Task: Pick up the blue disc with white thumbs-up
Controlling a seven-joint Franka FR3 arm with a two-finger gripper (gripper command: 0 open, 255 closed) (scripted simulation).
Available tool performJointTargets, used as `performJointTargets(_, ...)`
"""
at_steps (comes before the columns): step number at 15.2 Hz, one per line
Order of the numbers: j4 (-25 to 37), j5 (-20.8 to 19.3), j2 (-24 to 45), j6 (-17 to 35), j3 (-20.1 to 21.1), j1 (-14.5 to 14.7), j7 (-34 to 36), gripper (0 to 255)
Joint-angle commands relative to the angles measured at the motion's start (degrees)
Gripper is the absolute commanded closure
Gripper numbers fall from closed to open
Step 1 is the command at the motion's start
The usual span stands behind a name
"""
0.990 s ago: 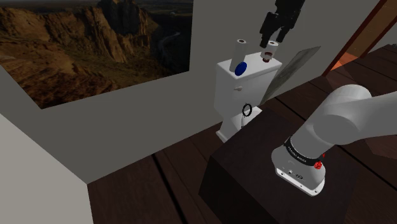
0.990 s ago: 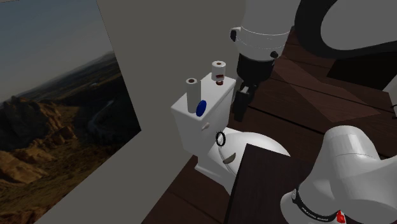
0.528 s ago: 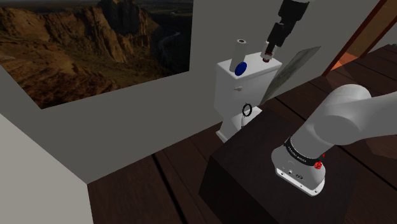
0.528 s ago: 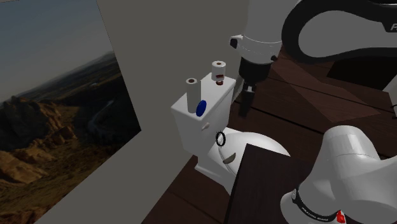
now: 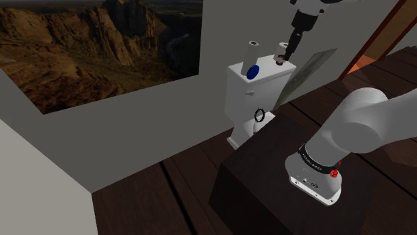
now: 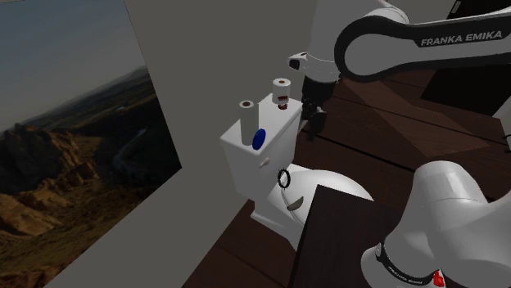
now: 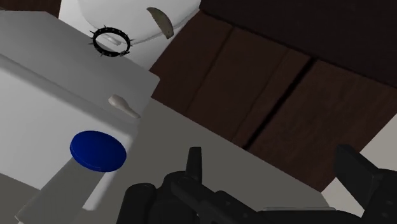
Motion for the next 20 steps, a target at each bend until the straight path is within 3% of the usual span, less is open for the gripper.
performJointTargets(1, 0.59, -1.10, 3.31, 3.40, -4.18, 1.55, -6.67, 0)
performJointTargets(5, 4.09, -0.86, 11.28, 9.00, -12.64, 6.02, -19.92, 0)
performJointTargets(9, 9.11, 3.45, 21.25, 14.11, -21.82, 12.51, -34.75, 0)
performJointTargets(12, 13.77, 11.15, 30.91, 17.11, -29.45, 18.58, -48.24, 0)
performJointTargets(14, 17.40, 19.98, 39.51, 18.06, -33.96, 21.93, -59.44, 0)
performJointTargets(16, 21.66, 30.57, 49.29, 17.33, -34.70, 21.28, -71.36, 0)
performJointTargets(18, 26.27, 37.80, 56.81, 15.87, -30.93, 16.53, -80.32, 0)
performJointTargets(20, 31.00, 42.24, 62.53, 14.47, -26.70, 11.75, -86.91, 0)
